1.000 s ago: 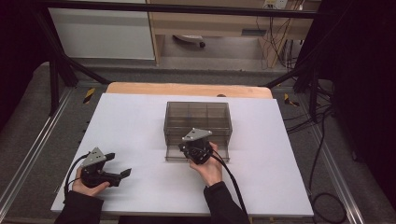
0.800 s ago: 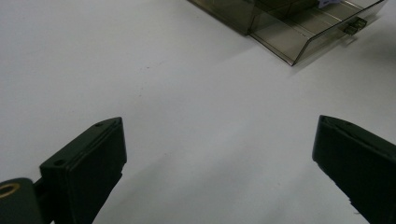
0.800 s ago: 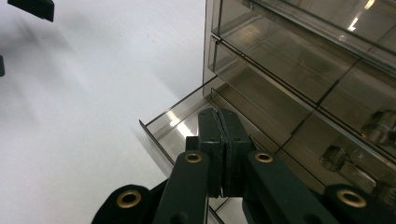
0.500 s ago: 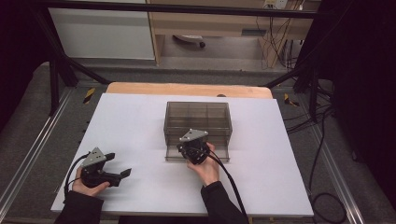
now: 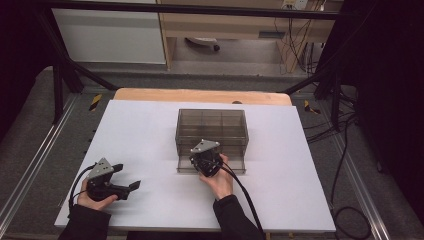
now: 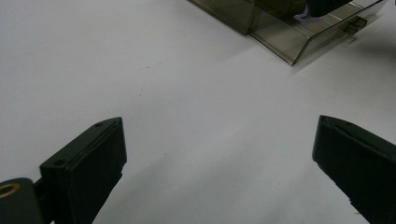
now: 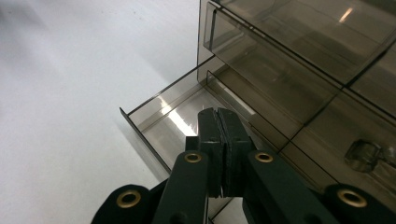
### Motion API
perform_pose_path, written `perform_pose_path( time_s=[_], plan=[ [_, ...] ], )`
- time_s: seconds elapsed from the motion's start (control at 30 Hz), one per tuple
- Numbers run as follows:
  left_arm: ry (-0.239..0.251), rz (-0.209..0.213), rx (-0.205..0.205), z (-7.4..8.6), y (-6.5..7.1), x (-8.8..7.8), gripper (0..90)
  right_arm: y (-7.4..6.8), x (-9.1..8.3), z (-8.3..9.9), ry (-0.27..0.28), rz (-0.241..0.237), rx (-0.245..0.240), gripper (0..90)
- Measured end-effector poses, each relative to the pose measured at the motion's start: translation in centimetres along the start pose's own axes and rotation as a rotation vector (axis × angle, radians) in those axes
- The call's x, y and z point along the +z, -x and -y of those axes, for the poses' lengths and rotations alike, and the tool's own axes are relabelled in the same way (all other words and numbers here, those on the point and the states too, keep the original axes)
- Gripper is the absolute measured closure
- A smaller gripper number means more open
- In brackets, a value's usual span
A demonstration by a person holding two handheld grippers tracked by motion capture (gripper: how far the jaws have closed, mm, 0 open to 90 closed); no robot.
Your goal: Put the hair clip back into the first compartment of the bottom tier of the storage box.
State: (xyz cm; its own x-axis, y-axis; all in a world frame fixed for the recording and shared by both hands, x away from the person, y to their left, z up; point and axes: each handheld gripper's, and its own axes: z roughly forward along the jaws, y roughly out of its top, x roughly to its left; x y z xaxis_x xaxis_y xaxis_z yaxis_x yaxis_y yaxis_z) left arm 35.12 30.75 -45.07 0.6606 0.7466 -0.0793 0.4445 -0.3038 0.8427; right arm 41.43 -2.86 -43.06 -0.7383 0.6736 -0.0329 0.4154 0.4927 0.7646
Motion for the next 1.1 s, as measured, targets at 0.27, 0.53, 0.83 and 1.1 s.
perform_pose_path(
  time_s=[0.27, 0.53, 0.83, 1.1],
  plan=[
    [0.000, 0.001, 0.000, 0.0, 0.0, 0.0, 2.1, 0.1, 0.3, 0.2, -0.009, 0.002, 0.004, 89.0],
    [-0.001, 0.000, 0.001, 0.0, 0.0, 0.0, 2.1, 0.0, 0.5, 0.3, -0.006, 0.003, 0.010, 87.9],
    [0.000, -0.001, 0.001, 0.0, 0.0, 0.0, 2.1, 0.0, -0.7, -0.2, 0.026, -0.005, 0.017, 78.6],
    [0.000, -0.002, 0.001, 0.0, 0.0, 0.0, 2.1, 0.1, -2.2, -0.4, 0.046, -0.017, 0.045, 61.9]
  ],
)
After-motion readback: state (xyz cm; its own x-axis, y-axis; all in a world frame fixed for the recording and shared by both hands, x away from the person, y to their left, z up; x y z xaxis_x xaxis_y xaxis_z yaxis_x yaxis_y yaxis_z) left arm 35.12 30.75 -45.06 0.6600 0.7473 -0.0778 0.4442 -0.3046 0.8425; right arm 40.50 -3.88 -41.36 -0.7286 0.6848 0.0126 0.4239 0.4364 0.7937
